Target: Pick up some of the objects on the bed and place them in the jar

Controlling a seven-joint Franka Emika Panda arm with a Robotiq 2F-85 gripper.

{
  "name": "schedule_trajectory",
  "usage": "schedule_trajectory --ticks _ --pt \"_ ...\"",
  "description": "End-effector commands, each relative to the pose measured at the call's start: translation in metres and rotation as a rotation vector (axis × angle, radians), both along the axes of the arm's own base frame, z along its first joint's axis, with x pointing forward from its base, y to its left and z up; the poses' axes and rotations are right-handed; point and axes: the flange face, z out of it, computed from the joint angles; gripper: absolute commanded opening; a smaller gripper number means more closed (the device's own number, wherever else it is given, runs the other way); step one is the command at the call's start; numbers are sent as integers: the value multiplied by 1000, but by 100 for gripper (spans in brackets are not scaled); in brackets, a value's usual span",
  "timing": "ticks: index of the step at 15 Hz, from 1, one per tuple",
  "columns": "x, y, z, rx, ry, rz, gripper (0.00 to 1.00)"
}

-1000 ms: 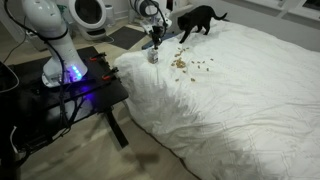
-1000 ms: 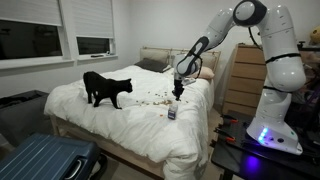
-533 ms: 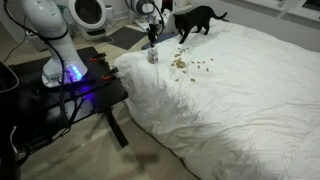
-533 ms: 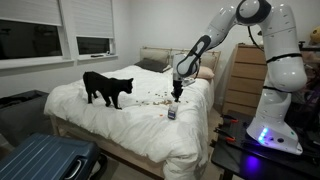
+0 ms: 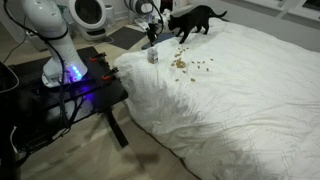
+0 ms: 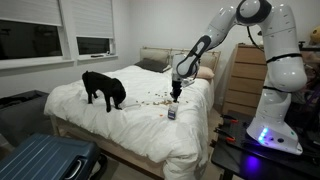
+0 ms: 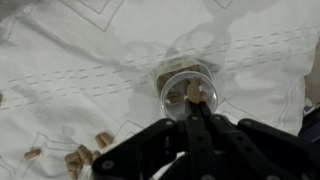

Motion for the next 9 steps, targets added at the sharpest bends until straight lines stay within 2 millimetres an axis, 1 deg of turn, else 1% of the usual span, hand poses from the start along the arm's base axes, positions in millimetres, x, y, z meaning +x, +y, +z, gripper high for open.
schedule_trajectory --ticks 1,5,9 --pt "-1 4 0 8 -28 24 1" --pt "0 7 -6 8 -43 33 1" --pt "1 4 -15 3 -46 29 1"
